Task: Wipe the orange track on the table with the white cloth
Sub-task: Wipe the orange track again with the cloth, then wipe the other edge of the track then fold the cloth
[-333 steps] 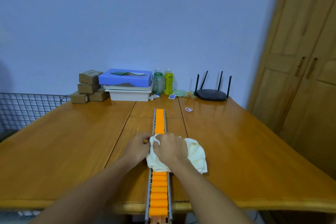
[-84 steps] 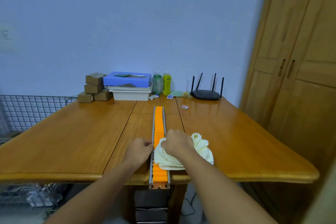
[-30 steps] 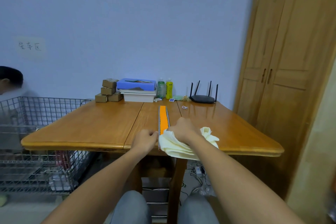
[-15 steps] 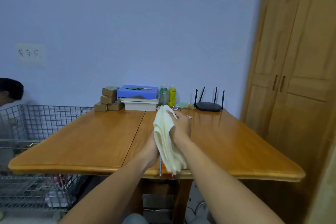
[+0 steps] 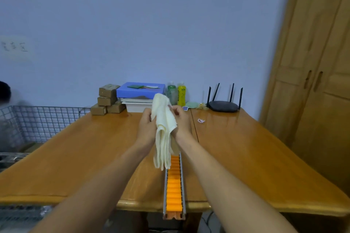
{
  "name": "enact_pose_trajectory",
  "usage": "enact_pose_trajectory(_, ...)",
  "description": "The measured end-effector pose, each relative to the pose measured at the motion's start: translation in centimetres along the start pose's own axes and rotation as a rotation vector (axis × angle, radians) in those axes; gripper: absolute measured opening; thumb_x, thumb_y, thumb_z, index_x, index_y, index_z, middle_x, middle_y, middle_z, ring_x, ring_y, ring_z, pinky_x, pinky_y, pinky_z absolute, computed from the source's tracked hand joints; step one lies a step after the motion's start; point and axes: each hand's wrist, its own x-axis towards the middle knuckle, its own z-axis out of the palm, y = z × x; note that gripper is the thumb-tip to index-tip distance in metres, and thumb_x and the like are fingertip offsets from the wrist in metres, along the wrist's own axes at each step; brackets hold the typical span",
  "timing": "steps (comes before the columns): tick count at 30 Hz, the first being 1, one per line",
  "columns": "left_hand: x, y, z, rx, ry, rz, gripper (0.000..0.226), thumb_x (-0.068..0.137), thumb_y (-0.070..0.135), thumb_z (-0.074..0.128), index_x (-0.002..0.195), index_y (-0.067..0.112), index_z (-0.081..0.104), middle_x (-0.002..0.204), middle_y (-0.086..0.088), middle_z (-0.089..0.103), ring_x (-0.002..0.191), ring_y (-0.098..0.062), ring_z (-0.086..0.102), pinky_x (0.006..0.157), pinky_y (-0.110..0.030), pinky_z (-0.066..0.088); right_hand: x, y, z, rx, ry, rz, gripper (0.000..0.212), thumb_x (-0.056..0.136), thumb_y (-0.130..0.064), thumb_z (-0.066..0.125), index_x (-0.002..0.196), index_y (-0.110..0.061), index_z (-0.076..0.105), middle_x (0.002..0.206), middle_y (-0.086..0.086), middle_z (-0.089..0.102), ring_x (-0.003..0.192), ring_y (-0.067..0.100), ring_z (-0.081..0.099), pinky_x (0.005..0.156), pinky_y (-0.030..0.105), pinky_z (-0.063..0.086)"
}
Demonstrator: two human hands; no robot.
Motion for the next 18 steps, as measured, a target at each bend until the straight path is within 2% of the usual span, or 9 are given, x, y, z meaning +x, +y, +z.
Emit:
enact_pose_trajectory(2, 1.7, -0.9, -0.3, 0.049, 0.01, 0.0, 0.014, 0.096, 0.008, 0.064, 0.093, 0.013, 0.052, 0.086, 0.0, 0.057, 0.077, -0.013, 0.055, 0.062, -0.021, 0.046, 1.2, 1.0, -0.4, -0.103, -0.014, -0.032, 0.017, 0.097, -0.036, 0.063, 0.081, -0.032, 0.066, 0.094, -0.004, 0.07, 0.084, 0.012, 0.065, 0.076, 0.033, 0.051)
enact_pose_trajectory(5, 4.6, -1.9, -0.6, 0.08, 0.006, -0.02, 0.017, 0.094, 0.006, 0.064, 0.106, 0.004, 0.052, 0.09, -0.003, 0.058, 0.078, -0.016, 0.056, 0.064, -0.026, 0.047, 3.1, 2.9, -1.0, -0.194, -0.022, -0.037, 0.011, 0.098, -0.032, 0.06, 0.091, -0.028, 0.068, 0.103, -0.006, 0.067, 0.091, 0.006, 0.062, 0.075, 0.029, 0.05)
enact_pose_trajectory(7, 6.8, -2.1, -0.9, 0.136, -0.021, -0.022, 0.017, 0.096, 0.007, 0.063, 0.109, 0.006, 0.052, 0.088, -0.003, 0.059, 0.075, -0.015, 0.056, 0.061, -0.027, 0.046, 4.1, 4.2, -1.9, -0.211, -0.03, -0.031, 0.014, 0.099, -0.035, 0.059, 0.09, -0.029, 0.067, 0.103, -0.007, 0.065, 0.092, 0.004, 0.06, 0.072, 0.025, 0.045)
enact_pose_trajectory(10, 10.0, -2.7, -1.6, 0.326, -0.093, 0.015, 0.013, 0.098, 0.011, 0.056, 0.107, 0.021, 0.054, 0.088, -0.001, 0.064, 0.072, -0.017, 0.06, 0.057, -0.03, 0.046, 5.4, 6.1, -3.5, -0.207, -0.026, 0.008, 0.018, 0.099, -0.042, 0.058, 0.091, -0.027, 0.066, 0.102, -0.007, 0.067, 0.092, 0.005, 0.061, 0.07, 0.022, 0.044)
enact_pose_trajectory(14, 14.4, -4.9, -2.0, 0.628, -0.203, 0.088, 0.032, 0.096, 0.008, 0.048, 0.114, 0.035, 0.053, 0.098, -0.004, 0.065, 0.083, -0.025, 0.063, 0.068, -0.037, 0.051, 8.0, 8.6, -5.2, -0.168, 0.02, 0.083, 0.018, 0.101, -0.038, 0.057, 0.097, -0.025, 0.068, 0.094, -0.01, 0.068, 0.09, 0.006, 0.062, 0.073, 0.024, 0.048)
enact_pose_trajectory(16, 16.3, -6.4, -1.7, 0.735, -0.254, 0.123, 0.038, 0.094, 0.004, 0.048, 0.117, 0.034, 0.053, 0.104, -0.006, 0.064, 0.088, -0.025, 0.062, 0.072, -0.04, 0.054, 9.3, 9.9, -5.7, -0.174, 0.032, 0.102, 0.018, 0.101, -0.039, 0.057, 0.096, -0.026, 0.068, 0.092, -0.011, 0.068, 0.089, 0.01, 0.064, 0.072, 0.025, 0.048)
enact_pose_trajectory(18, 18.1, -8.2, -1.2, 0.859, -0.302, 0.186, 0.034, 0.095, 0.005, 0.052, 0.117, 0.03, 0.055, 0.108, -0.005, 0.066, 0.095, -0.027, 0.063, 0.078, -0.043, 0.055, 10.6, 11.2, -6.1, -0.187, 0.039, 0.123, 0.016, 0.101, -0.039, 0.057, 0.094, -0.029, 0.067, 0.095, -0.013, 0.067, 0.093, 0.011, 0.066, 0.076, 0.027, 0.051)
